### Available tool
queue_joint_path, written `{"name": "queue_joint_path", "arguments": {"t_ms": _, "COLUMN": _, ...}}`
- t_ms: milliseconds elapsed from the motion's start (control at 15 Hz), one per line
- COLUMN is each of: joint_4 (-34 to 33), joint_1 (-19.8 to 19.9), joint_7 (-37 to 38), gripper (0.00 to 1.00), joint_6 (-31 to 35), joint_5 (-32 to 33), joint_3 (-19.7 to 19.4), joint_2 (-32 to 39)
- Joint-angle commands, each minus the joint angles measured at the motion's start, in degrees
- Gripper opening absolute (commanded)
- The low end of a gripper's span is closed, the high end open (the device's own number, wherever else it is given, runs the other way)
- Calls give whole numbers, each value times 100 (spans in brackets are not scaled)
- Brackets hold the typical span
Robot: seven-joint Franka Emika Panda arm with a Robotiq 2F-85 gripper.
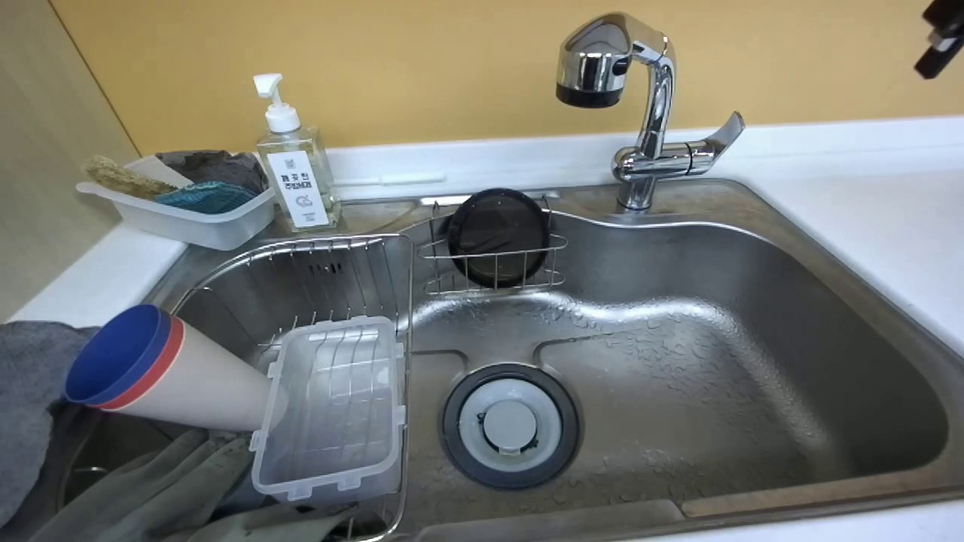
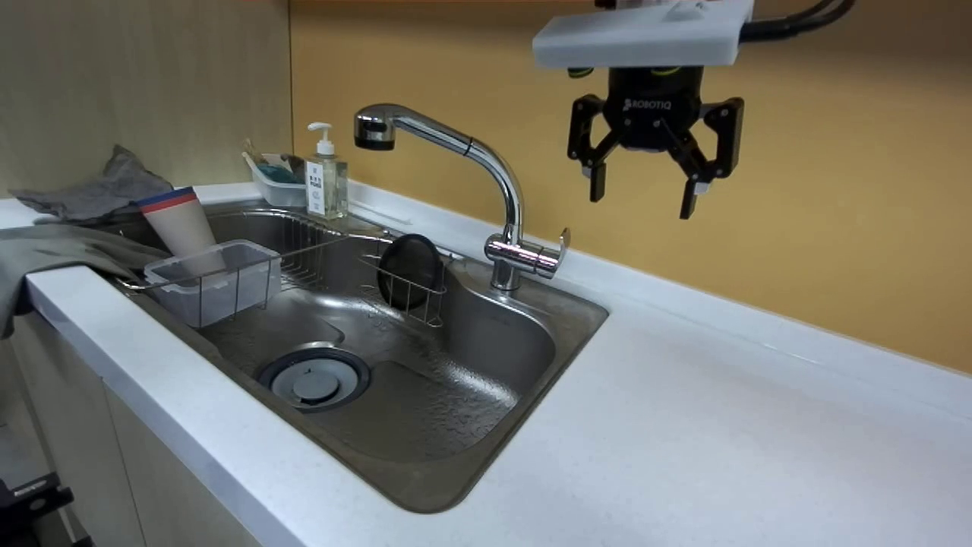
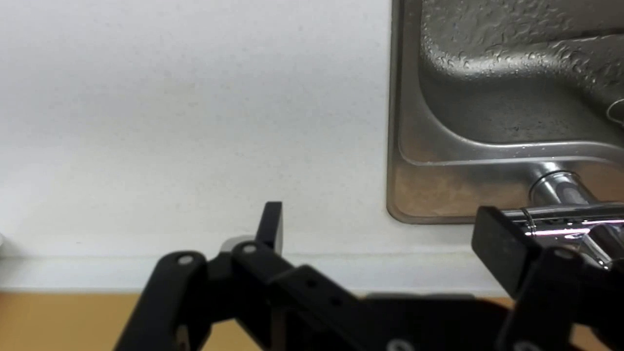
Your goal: Pull the tap handle downwards
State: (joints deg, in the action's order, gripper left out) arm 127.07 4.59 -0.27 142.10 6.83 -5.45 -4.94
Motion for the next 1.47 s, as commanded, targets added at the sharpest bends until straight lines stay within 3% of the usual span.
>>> {"name": "queue_joint_path", "arguments": {"t_ms": 0, "joint_4": -556, "joint_1": -77, "joint_7": 528, "gripper": 100, "joint_6": 370, "joint_5": -47, "joint_3": 178, "joint_2": 710}}
{"name": "queue_joint_path", "arguments": {"t_ms": 133, "joint_4": -804, "joint_1": -123, "joint_7": 542, "gripper": 100, "joint_6": 501, "joint_5": -189, "joint_3": 218, "joint_2": 1011}}
{"name": "queue_joint_path", "arguments": {"t_ms": 200, "joint_4": -393, "joint_1": -92, "joint_7": 318, "gripper": 100, "joint_6": 516, "joint_5": -88, "joint_3": 182, "joint_2": 692}}
{"name": "queue_joint_path", "arguments": {"t_ms": 467, "joint_4": -672, "joint_1": -129, "joint_7": 344, "gripper": 100, "joint_6": 559, "joint_5": -162, "joint_3": 191, "joint_2": 999}}
{"name": "queue_joint_path", "arguments": {"t_ms": 600, "joint_4": -660, "joint_1": -166, "joint_7": 477, "gripper": 100, "joint_6": 966, "joint_5": 44, "joint_3": 182, "joint_2": 1107}}
{"name": "queue_joint_path", "arguments": {"t_ms": 933, "joint_4": -855, "joint_1": -247, "joint_7": 690, "gripper": 100, "joint_6": 1738, "joint_5": -198, "joint_3": 200, "joint_2": 1599}}
{"name": "queue_joint_path", "arguments": {"t_ms": 1400, "joint_4": -1137, "joint_1": -426, "joint_7": 637, "gripper": 100, "joint_6": 2176, "joint_5": -530, "joint_3": 297, "joint_2": 2127}}
